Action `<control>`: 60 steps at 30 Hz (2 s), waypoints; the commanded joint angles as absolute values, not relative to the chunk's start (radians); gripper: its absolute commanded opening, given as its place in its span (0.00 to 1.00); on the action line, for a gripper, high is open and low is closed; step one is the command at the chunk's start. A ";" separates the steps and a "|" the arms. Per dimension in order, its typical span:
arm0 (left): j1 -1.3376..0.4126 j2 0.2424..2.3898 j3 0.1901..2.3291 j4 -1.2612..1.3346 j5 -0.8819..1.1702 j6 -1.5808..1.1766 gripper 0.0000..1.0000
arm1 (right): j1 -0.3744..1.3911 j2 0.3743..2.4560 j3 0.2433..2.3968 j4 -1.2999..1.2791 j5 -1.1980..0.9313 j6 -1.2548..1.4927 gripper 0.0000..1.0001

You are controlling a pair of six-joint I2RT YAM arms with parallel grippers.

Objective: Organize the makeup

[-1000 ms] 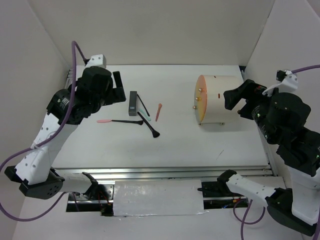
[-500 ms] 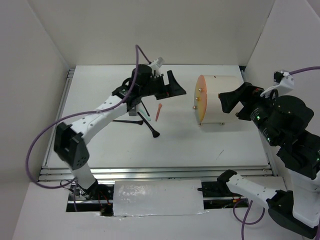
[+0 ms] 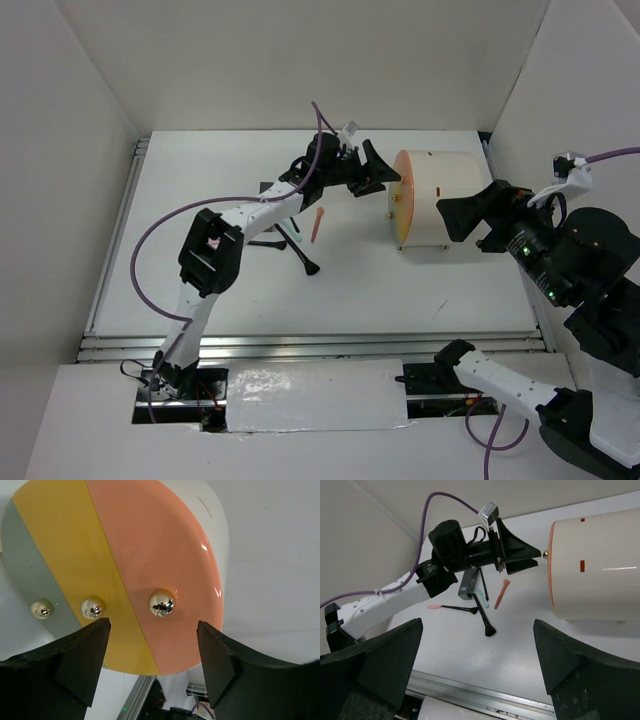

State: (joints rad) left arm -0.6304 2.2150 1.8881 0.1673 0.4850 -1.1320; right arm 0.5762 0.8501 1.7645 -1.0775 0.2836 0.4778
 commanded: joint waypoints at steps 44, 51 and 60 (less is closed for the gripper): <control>-0.630 2.260 1.988 0.313 0.506 -1.247 0.25 | 0.581 0.887 1.735 -1.006 0.249 0.433 1.00; -0.624 2.263 1.968 0.345 0.521 -1.267 0.50 | 0.581 0.891 1.727 -1.000 0.233 0.434 1.00; -0.629 2.240 1.936 0.365 0.509 -1.281 0.47 | 0.581 0.882 1.718 -1.000 0.233 0.434 1.00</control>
State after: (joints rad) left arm -0.6270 2.2948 1.9274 0.3126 0.5003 -1.2861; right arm 0.5762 0.8890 1.7241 -1.0409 0.2455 0.4473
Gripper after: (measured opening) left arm 0.468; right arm 0.997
